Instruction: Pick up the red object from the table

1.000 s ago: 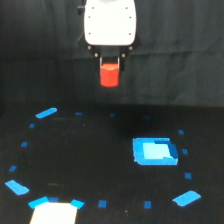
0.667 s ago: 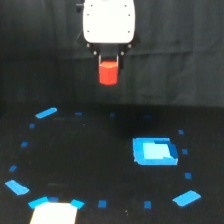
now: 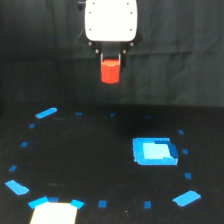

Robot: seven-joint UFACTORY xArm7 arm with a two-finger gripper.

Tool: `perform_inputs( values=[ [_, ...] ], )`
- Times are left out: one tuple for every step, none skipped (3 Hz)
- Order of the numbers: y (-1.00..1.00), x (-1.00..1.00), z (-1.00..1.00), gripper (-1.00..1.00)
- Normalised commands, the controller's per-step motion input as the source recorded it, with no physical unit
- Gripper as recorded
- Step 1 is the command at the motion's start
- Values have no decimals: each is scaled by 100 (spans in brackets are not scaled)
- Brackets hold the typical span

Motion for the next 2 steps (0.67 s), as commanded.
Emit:
perform_inputs(
  values=[
    [-5,10,-7,-100],
    [-30,-29,-1,-100]
  ],
)
